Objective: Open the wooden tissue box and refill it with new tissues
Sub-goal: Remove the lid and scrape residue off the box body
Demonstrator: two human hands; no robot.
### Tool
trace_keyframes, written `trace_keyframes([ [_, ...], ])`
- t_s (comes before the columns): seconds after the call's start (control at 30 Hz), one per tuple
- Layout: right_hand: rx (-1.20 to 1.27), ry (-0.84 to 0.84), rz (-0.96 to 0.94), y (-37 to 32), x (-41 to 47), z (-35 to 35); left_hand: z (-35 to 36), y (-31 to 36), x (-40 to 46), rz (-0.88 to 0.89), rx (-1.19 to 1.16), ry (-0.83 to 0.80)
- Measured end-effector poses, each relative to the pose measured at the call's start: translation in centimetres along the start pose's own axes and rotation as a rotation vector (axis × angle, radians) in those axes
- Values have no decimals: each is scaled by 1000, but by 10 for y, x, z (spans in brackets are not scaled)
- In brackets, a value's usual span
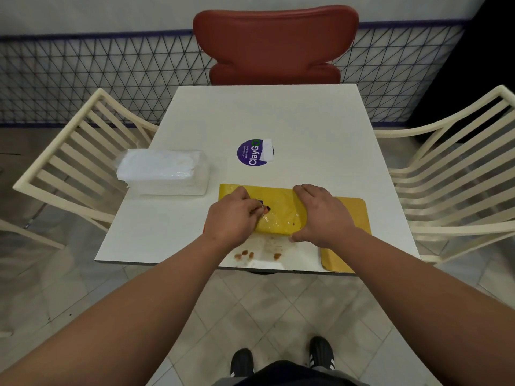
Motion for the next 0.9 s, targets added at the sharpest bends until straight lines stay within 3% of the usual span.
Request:
trace_keyframes([
  [0.13, -1, 1, -2, 0, 1, -1, 13, 13, -19, 145, -3, -50],
  [0.37, 5, -5, -11, 2, 5, 1, 3, -5, -35, 231, -8, 12],
  [0.6, 10, 15, -6, 2, 8, 1, 35, 43, -24, 330, -22, 16],
  [0.9, 9, 1, -22, 3, 8, 1, 20, 26, -32, 318, -21, 102],
])
Point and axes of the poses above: each hand's wrist, its own x-axis towards the middle knuckle, its own z-axis out of the palm, y = z × x, the point moved 8 cm from there along x, towards the middle knuckle, and after that the axes turned 12 degrees about -x, right-handed, at the moved point
